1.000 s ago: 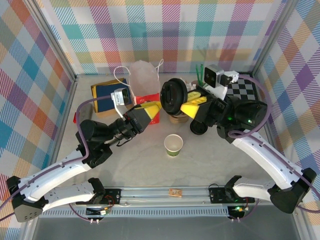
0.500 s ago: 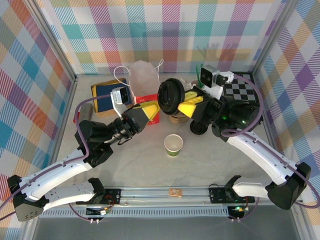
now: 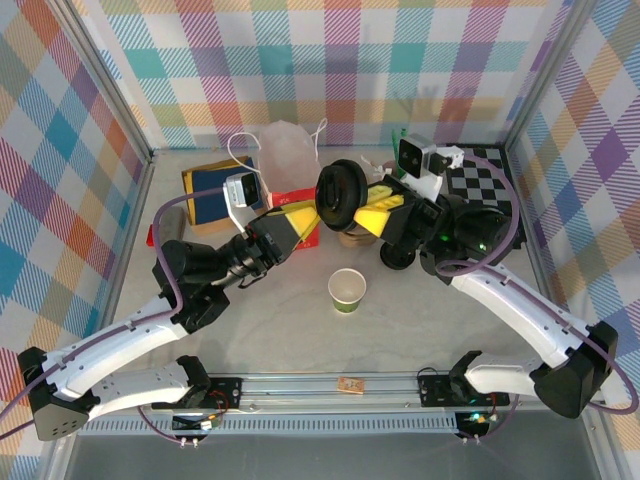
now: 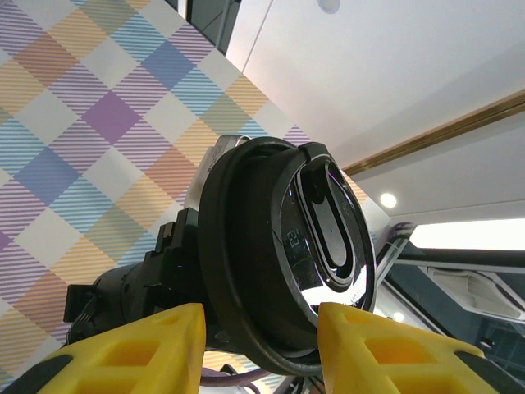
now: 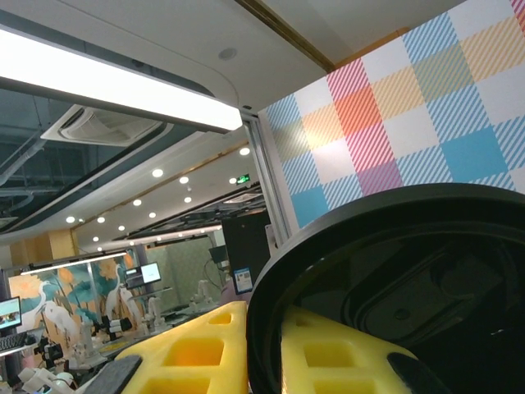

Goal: Pack the takeout coffee

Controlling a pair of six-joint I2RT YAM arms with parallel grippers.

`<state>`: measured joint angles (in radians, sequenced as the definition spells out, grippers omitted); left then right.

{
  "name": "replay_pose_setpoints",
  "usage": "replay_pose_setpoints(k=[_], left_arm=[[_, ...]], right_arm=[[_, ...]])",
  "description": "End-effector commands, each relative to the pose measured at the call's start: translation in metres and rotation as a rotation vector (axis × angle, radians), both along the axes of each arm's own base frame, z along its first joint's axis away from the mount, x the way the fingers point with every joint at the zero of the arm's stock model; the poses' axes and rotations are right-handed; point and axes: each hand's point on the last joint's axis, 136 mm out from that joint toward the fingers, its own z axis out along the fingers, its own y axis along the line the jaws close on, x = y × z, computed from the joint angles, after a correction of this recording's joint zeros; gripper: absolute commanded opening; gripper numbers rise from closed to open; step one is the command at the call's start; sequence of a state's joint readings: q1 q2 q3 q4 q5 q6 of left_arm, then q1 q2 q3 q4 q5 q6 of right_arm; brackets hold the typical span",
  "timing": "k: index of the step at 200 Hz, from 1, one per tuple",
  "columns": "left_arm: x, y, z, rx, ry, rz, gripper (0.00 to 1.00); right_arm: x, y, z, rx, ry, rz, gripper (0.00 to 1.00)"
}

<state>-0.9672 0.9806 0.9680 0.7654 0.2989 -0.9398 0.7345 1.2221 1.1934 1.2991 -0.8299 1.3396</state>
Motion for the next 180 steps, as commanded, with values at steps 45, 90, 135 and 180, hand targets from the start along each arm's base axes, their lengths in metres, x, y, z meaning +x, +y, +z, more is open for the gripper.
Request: replay_pose_setpoints(k=[45,90,135,180], left_arm=[[-0.016,0.014,0.026,-0.095,-0.055,-0.036,0.39],[-0.016,0.016,0.025,-0.100,-0.050,-0.031,0.41],[-0.014,0.013,0.024,-0.113,-0.038,-0.046,0.41],[-0.016,0.013,0.027,-0.131,-0.043,-0.063,0.41]], right_arm=[[-0.010,-0.009,0.009,0.074,-0.032,0.023,0.14],[-0.017,-0.014,0.016,0.093,-0.059,0.023,0.14],[-0.026,-0.016,0.019,0.110,-0.093,0.030,0.14],[-0.034,-0.017,0.027,0.122,-0.130,0.048,0.14]])
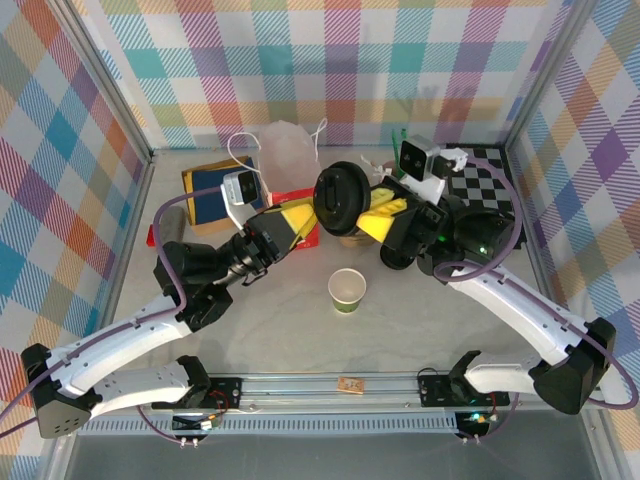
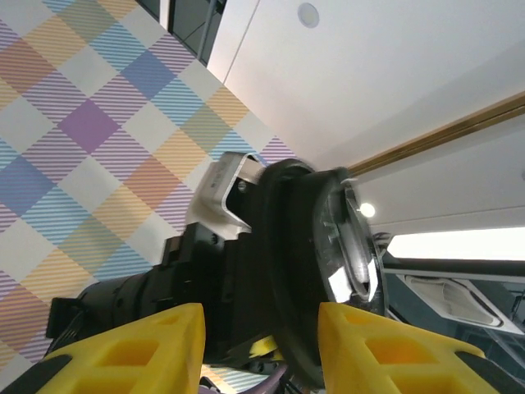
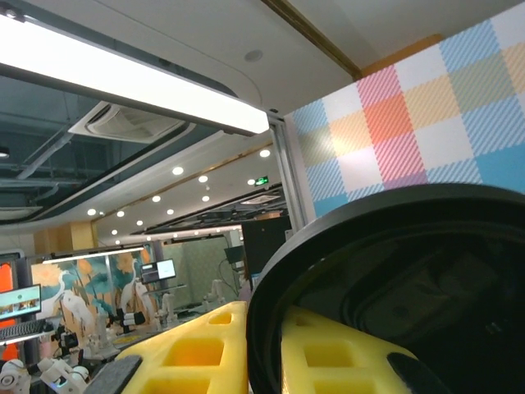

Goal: Pack the takeout coffee

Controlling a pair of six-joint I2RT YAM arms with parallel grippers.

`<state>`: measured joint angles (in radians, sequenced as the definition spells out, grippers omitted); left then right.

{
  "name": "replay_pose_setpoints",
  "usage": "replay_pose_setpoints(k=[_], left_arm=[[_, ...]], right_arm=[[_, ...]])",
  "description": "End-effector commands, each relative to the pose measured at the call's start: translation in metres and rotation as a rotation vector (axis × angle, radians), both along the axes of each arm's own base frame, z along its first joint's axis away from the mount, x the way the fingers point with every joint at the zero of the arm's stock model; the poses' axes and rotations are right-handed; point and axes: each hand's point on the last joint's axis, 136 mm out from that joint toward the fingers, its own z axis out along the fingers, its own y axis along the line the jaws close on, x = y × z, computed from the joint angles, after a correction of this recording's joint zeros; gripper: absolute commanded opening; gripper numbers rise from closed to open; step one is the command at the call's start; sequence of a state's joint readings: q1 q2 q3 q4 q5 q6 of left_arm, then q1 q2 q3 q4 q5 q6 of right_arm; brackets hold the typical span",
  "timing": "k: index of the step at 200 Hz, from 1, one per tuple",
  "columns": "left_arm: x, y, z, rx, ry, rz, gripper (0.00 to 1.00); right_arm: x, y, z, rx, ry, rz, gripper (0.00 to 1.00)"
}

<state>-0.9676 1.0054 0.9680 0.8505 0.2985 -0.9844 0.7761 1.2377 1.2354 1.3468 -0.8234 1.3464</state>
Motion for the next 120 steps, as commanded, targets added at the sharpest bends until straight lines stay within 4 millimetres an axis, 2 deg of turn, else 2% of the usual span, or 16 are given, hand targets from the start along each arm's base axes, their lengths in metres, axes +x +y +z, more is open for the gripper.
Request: replay_pose_setpoints(k=[1,120], left_arm=[[-0.0142,0.0113,0.0188,-0.075,-0.044,-0.035,0.41],[-0.0204,0.0142,0.0237,-0.101,-0.058,-0.070,0.39]], right_arm=[[-0.0169,-0.0124,0.0131,0.070,-0.084,0.005,0.14],[-0.0122,-0.0043,0.0080,0.059,-0.079,0.007,0.14]])
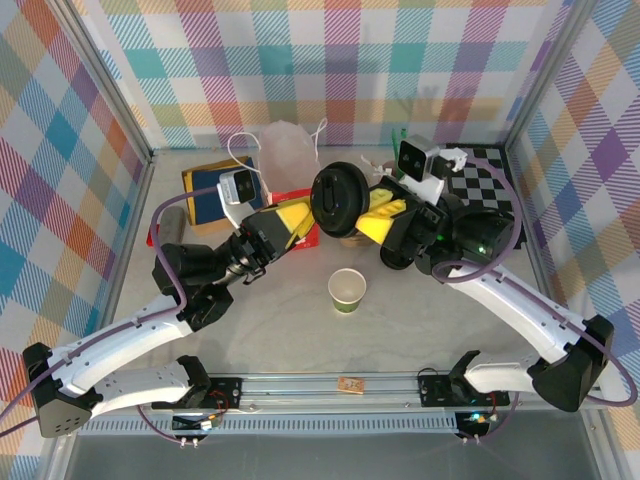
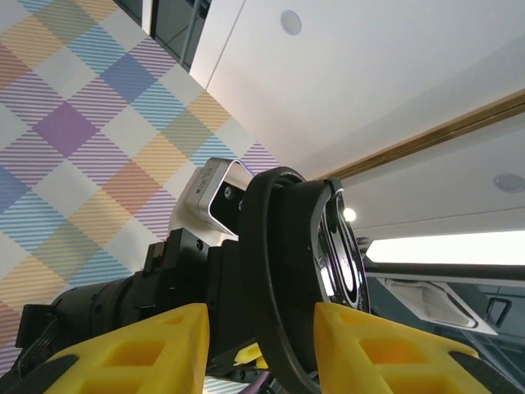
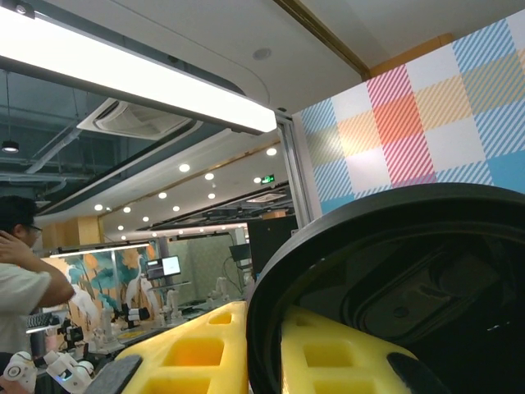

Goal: Pack the takeout coffee

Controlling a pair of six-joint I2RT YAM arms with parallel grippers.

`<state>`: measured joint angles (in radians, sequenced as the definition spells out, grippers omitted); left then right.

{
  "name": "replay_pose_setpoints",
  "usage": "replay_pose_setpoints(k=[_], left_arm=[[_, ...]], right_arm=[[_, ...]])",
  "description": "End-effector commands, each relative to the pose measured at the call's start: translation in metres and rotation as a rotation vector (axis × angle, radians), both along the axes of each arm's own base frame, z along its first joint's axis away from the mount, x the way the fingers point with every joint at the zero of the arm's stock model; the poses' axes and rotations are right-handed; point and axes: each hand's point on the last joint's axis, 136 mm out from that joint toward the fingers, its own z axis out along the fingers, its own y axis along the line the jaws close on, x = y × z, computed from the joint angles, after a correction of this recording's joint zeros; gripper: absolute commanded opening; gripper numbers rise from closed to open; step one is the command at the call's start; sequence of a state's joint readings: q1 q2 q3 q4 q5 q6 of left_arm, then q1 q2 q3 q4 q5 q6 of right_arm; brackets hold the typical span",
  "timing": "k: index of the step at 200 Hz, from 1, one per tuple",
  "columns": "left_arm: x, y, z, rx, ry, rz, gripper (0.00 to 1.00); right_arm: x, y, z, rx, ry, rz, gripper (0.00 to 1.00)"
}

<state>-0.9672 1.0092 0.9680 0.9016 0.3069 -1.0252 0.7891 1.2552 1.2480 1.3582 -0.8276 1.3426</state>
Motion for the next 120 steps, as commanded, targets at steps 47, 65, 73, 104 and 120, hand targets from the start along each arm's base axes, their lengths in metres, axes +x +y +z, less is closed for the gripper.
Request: replay_pose_setpoints(k=[47,65,73,104,120], left_arm=[[-0.0156,0.0095,0.0166,-0.066,-0.057,-0.038,0.38],[-0.0160,0.0101,0.0173,-0.071,-0.058,-0.041,0.37],[-0.0158,0.0102,0.0173,-0.072,-0.056,-0.042,0.36],[-0.0171,0.0118,0.0192,-0.078,-0.059,-0.045,0.34],[-0.0181,0.0126,0.0201,-0.082,-0.062,-0.048,0.33]], right_arm=[[-0.0114,-0.0059,0.0080,0.057,-0.076,-0.002,0.14],[-0.0102,-0.0048,0.0062,0.054,-0.071,-0.003,0.14],[-0.0102,-0.0050,0.0062,0.055,-0.071,-0.005,0.14],[-0.0095,-0.0045,0.0056,0.057,-0.073,-0.009,0.14],[-0.0080,-0.0034,0.0046,0.056,-0.069,-0.011,0.14]])
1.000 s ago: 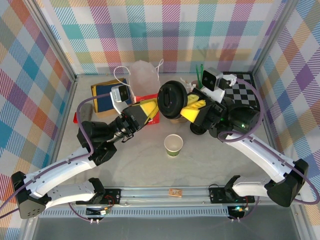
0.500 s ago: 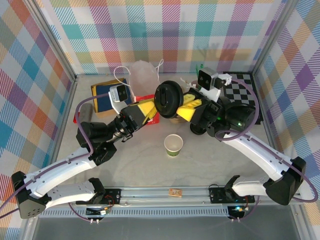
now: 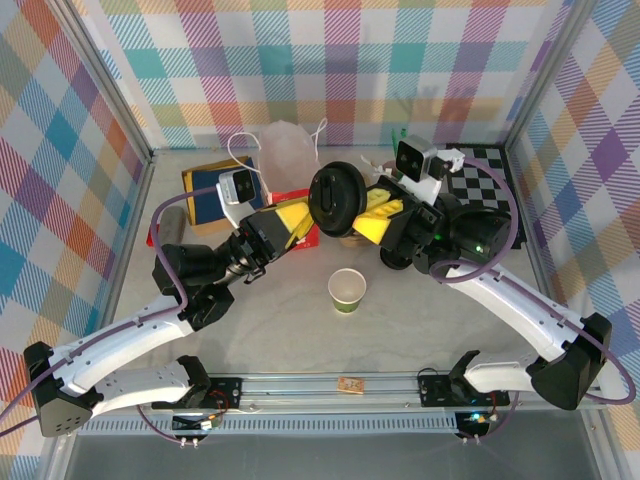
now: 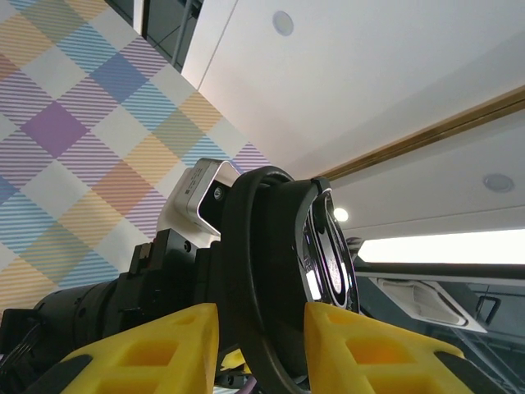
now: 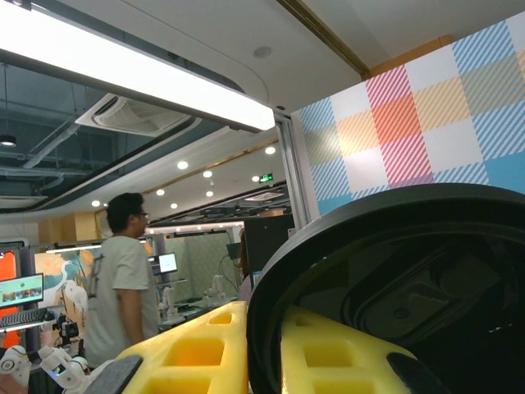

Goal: Pack the takeout coffee

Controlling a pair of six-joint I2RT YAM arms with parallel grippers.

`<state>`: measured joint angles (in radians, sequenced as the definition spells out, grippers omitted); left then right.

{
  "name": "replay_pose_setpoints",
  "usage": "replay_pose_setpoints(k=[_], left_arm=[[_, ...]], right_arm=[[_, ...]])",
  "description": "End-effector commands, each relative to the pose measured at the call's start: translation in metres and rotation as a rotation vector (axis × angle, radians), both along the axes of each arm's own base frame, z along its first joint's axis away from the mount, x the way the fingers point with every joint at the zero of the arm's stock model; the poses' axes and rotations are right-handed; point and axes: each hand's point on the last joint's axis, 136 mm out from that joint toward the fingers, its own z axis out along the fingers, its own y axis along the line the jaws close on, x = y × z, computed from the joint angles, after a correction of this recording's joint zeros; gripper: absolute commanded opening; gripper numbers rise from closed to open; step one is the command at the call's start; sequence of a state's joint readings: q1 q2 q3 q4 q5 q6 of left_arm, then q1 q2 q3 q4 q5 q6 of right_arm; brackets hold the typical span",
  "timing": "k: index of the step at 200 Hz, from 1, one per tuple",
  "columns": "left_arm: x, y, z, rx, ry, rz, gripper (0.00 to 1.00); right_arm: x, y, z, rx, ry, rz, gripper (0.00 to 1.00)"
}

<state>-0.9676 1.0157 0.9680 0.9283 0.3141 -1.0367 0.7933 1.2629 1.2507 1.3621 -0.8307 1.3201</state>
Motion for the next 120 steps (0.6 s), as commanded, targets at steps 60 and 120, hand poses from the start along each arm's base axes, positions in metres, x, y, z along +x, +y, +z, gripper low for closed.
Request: replay_pose_setpoints(k=[60,120], left_arm=[[-0.0198,0.0137,0.0200,-0.083,-0.060,-0.059,0.32],[-0.0259,0.0169,0.0274,-0.114,-0.076,-0.097,0.28]], right_arm=[[-0.0065,-0.0015,0.0060,0.049,-0.060,-0.002,0.14],[-0.0048,0.0003,0.0057,0.049,-0.061,-0.004,0.14]])
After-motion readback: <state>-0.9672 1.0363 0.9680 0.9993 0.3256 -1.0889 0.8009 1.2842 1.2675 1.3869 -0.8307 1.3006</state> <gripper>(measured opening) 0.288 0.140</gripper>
